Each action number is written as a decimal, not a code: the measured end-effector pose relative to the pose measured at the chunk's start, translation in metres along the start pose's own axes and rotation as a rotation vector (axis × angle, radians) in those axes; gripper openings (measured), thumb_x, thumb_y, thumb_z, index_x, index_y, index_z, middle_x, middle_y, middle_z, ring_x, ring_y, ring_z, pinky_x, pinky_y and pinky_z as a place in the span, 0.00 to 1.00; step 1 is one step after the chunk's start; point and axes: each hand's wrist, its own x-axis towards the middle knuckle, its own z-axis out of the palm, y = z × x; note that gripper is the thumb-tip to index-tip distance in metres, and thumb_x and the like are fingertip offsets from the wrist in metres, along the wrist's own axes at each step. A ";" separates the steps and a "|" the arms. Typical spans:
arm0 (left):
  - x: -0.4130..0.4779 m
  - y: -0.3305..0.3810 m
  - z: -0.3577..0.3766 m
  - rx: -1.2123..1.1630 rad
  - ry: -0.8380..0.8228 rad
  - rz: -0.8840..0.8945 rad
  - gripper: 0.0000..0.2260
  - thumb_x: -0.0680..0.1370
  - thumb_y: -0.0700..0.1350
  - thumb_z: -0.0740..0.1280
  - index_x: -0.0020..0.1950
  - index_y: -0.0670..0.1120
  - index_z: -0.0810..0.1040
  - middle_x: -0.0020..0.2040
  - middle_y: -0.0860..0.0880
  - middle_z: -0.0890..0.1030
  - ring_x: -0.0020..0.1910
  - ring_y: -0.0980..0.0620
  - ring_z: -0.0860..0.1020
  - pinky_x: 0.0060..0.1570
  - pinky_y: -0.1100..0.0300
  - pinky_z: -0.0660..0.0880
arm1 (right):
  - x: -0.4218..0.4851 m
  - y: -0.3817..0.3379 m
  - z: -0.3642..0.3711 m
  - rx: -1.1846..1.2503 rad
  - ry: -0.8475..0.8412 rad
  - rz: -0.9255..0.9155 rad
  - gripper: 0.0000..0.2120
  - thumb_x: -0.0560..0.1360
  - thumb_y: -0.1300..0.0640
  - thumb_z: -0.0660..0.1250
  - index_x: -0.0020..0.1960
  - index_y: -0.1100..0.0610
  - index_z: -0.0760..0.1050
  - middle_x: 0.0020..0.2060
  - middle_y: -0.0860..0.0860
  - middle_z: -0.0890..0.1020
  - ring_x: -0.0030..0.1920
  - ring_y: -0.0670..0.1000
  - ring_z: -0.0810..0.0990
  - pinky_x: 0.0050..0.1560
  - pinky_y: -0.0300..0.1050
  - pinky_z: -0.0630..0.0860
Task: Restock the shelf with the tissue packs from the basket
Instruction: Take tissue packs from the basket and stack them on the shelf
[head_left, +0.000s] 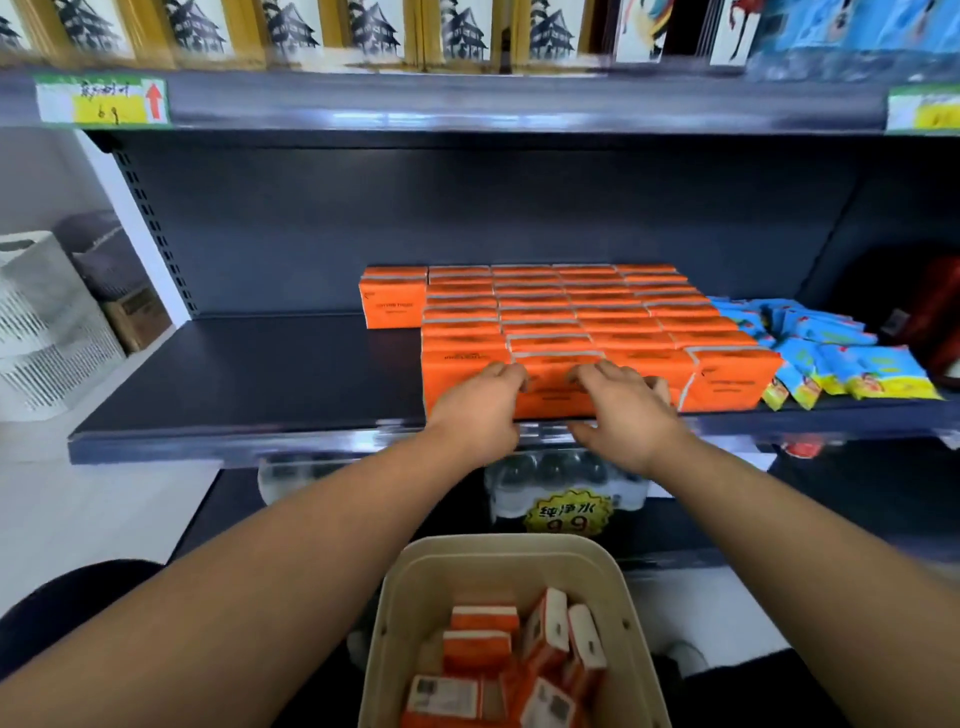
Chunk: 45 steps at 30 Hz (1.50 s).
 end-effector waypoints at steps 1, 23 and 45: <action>-0.005 -0.003 0.011 0.010 -0.017 0.002 0.21 0.72 0.40 0.67 0.63 0.50 0.70 0.60 0.50 0.73 0.56 0.46 0.76 0.49 0.52 0.76 | -0.007 0.001 0.008 0.002 -0.009 -0.002 0.24 0.75 0.48 0.66 0.69 0.47 0.63 0.66 0.49 0.70 0.67 0.54 0.67 0.60 0.55 0.62; -0.082 -0.056 0.208 0.002 -0.609 -0.297 0.29 0.75 0.45 0.67 0.74 0.50 0.61 0.73 0.46 0.65 0.66 0.44 0.71 0.60 0.49 0.74 | -0.108 0.002 0.220 0.339 -0.469 0.276 0.21 0.75 0.49 0.65 0.66 0.44 0.65 0.64 0.46 0.71 0.62 0.51 0.73 0.62 0.53 0.74; -0.072 -0.029 0.305 -0.145 -0.754 -0.080 0.34 0.77 0.44 0.66 0.79 0.54 0.53 0.79 0.50 0.56 0.76 0.47 0.58 0.74 0.50 0.60 | -0.126 0.011 0.297 0.383 -0.680 0.665 0.34 0.75 0.50 0.66 0.76 0.48 0.53 0.73 0.59 0.57 0.71 0.62 0.60 0.71 0.51 0.62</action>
